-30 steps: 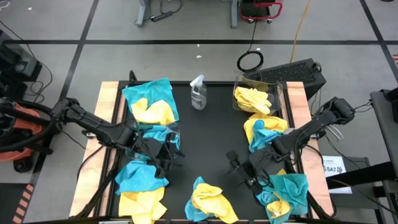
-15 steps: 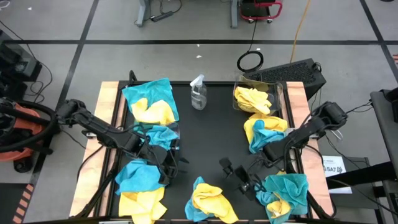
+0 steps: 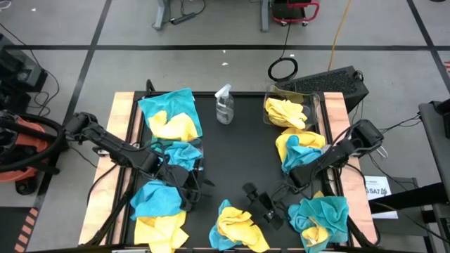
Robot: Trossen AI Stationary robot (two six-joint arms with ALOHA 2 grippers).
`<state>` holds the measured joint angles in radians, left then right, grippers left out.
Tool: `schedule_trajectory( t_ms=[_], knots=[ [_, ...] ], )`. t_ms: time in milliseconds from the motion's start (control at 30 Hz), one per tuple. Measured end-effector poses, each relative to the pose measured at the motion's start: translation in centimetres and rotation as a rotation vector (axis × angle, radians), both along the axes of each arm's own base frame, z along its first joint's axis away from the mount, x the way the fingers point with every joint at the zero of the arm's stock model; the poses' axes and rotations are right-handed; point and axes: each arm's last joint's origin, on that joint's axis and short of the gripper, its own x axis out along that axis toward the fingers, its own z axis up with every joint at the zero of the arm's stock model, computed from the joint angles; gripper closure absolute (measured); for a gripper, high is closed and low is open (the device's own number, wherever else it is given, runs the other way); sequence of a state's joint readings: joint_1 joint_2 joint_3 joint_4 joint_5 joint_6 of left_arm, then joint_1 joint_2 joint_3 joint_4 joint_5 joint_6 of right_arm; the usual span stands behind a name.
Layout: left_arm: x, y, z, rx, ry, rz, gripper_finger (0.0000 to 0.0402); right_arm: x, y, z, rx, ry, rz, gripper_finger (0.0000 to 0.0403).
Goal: Sort microfiber towel by color & place in baskets
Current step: Put the yellow towel into the top transparent bin
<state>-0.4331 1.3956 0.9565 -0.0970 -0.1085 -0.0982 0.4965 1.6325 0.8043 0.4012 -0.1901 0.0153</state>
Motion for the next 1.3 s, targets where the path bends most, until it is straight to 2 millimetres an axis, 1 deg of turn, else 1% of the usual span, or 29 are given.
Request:
schedule_trajectory(
  t_ms=[167,367,500,667,800,900,1067,1300],
  knots=[
    [0.1,0.0,0.2,-0.007,-0.020,-0.001,0.0212,0.5,0.3,-1.2,0.005,0.010,-0.004,0.0163],
    [0.3,-0.1,0.5,-0.014,-0.055,0.001,0.0212,0.8,0.4,-1.7,0.015,0.008,-0.010,0.0163],
    [0.5,-0.2,0.9,-0.007,-0.114,-0.013,0.0212,1.0,0.5,-1.8,0.027,-0.017,-0.010,0.0163],
    [0.7,-0.3,1.5,0.027,-0.192,-0.033,0.0212,1.7,0.3,-2.9,0.032,-0.022,-0.023,0.0163],
    [0.8,-0.2,1.8,0.058,-0.229,-0.022,0.0212,2.3,0.2,-3.8,0.087,-0.018,-0.010,0.0163],
    [0.9,-0.1,1.9,0.078,-0.252,0.006,0.0212,2.6,0.0,-4.1,0.116,-0.017,-0.019,0.0163],
    [1.5,-0.4,1.4,0.108,-0.271,0.006,0.0212,2.6,0.0,-4.0,0.121,-0.015,-0.027,0.0170],
    [2.7,-0.9,0.0,0.127,-0.280,-0.003,0.0212,3.0,-0.7,-4.1,0.117,-0.008,-0.053,0.0206]
  ],
)
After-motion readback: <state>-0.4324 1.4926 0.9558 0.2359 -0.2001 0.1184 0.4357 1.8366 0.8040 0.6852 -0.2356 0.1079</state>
